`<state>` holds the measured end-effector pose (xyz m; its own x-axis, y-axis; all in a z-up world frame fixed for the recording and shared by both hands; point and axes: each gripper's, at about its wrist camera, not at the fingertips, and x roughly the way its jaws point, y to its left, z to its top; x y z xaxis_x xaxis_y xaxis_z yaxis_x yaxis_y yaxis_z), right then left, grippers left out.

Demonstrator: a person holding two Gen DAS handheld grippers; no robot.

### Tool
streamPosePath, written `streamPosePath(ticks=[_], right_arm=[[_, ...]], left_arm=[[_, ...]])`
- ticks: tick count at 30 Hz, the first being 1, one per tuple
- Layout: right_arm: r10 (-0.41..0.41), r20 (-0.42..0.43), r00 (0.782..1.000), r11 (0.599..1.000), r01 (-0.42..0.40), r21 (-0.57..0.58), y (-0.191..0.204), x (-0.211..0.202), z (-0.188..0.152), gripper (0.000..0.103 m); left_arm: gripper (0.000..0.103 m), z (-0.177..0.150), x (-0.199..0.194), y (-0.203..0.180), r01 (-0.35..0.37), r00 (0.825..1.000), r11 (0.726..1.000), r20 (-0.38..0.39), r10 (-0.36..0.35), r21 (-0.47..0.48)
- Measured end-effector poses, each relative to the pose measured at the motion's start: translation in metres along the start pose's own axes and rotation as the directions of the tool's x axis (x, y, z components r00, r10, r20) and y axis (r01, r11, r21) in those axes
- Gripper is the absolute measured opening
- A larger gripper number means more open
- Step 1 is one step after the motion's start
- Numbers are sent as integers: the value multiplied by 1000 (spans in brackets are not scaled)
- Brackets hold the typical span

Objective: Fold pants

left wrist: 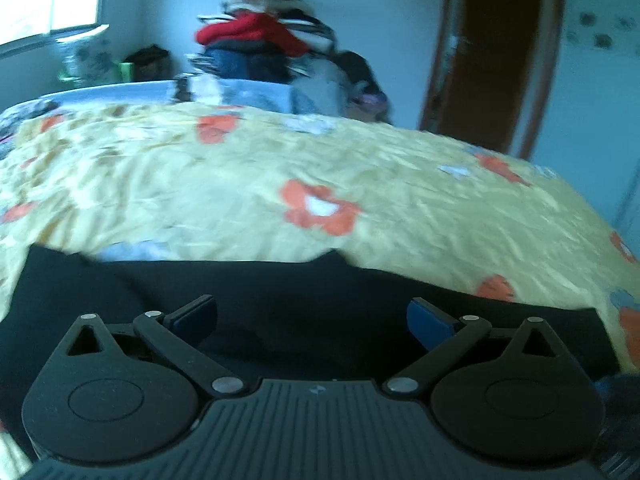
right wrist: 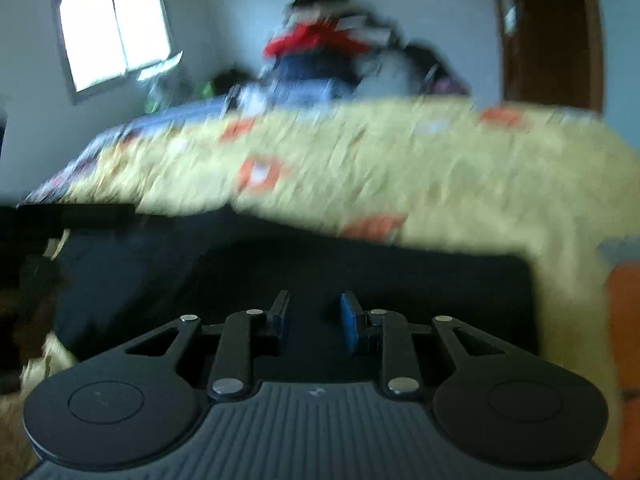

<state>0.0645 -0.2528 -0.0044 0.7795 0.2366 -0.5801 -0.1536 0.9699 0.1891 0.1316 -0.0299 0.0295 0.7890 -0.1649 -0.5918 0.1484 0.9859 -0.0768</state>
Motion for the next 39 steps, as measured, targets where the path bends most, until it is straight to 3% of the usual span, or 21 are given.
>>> streamPosePath(ticks=[3,6,8,13,16,19,21,24,27,31,35,38,39], right_arm=[[-32,7,999,998,32,-47,9,3,-8,26],[-57,65,996,998,56,16,-1,-10,-6,26],[-118,49,992,993,117,35,-13,-9,-5,26],[-127,50,991,987,121,103,-25,-14,-12,27],[-110,58,992,993,107,55,-14,-23,-13,27],[-129,35,991,992,129,14,-12,-13,-20,27],[-134,47,990,991,133,23,-12,-13,-21,27],[-151,35,988,989,151,7,-8,-14,-20,27],[-163,48,985,986,163,20,-3,-20,-19,28],[-87,62,994,996,86,19,9,-22,-16,28],[-76,3,997,997,76,-33,23,-7,-16,28],[-116,-1,993,990,115,-86,33,-3,-17,29],[-122,0,993,989,122,-88,35,-3,-15,29]], left_arm=[[103,-1,19,-26,74,996,994,-61,-69,85],[103,-12,35,-42,62,995,988,-84,-50,140],[102,-21,51,-49,43,994,983,-109,-24,178],[102,-21,47,-41,33,995,987,-102,-17,155],[103,-22,34,-37,21,996,985,-86,-6,170],[103,-31,35,-36,40,993,982,-118,-18,187],[103,-36,35,-36,44,996,979,-83,-28,200],[102,-32,31,-33,45,994,983,-109,-25,180],[102,-33,12,-20,3,998,987,-58,7,162],[102,-36,-12,13,-106,994,987,5,106,122],[102,-39,-19,54,-194,981,980,-13,194,49],[103,-44,-11,76,-190,977,981,-93,192,35],[103,-46,-15,78,-179,980,983,-77,182,49]])
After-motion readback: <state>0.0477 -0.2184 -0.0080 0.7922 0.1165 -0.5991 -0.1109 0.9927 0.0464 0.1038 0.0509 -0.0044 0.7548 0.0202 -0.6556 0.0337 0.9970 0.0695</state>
